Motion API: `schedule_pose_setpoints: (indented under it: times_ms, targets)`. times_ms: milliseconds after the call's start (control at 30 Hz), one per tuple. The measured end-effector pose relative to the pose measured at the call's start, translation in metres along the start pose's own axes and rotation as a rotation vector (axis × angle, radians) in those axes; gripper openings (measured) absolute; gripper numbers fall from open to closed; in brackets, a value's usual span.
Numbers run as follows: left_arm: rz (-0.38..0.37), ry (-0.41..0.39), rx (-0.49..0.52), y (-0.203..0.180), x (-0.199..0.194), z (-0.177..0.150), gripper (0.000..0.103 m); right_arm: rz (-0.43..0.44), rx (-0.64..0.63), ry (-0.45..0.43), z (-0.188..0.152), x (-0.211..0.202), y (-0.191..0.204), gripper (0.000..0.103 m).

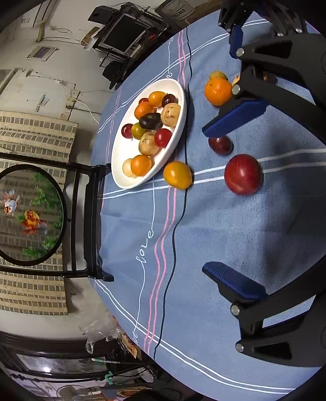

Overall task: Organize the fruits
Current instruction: 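Move both open tools back over the remaining fruits, then grasp the dark brown oval fruit with the right tool while the left tool grasps a red apple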

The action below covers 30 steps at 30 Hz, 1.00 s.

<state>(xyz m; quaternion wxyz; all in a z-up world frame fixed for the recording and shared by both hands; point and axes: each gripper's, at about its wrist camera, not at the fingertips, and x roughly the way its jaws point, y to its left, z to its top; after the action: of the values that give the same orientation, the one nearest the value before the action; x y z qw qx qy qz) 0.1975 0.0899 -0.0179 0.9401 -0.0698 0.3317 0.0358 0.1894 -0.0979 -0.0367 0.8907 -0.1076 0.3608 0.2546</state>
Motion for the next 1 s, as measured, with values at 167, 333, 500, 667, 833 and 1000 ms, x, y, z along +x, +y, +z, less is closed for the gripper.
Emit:
schedule_pose_setpoints:
  times_ms: [167, 333, 500, 667, 833, 1000]
  targets:
    - [-0.006, 0.004, 0.005, -0.001, 0.0, -0.001, 0.101, 0.009, -0.024, 0.024, -0.004, 0.005, 0.007, 0.063]
    - [-0.007, 0.004, 0.02, -0.003, -0.001, -0.002, 0.101, 0.022, 0.0, 0.066, -0.004, 0.013, 0.002, 0.063]
    - [0.001, -0.002, 0.038, -0.005, -0.002, -0.003, 0.101, 0.029, 0.012, 0.099, -0.003, 0.018, 0.001, 0.06]
    - [0.003, 0.0, 0.036, -0.004, -0.002, -0.003, 0.101, 0.034, 0.043, 0.117, -0.003, 0.022, -0.004, 0.052]
    - [0.009, 0.001, 0.04, -0.005, -0.001, -0.003, 0.101, 0.032, 0.027, 0.114, -0.002, 0.022, -0.001, 0.051]
    - [0.019, 0.006, 0.044, -0.004, 0.0, -0.002, 0.101, 0.041, 0.022, 0.119, -0.002, 0.024, 0.0, 0.044]
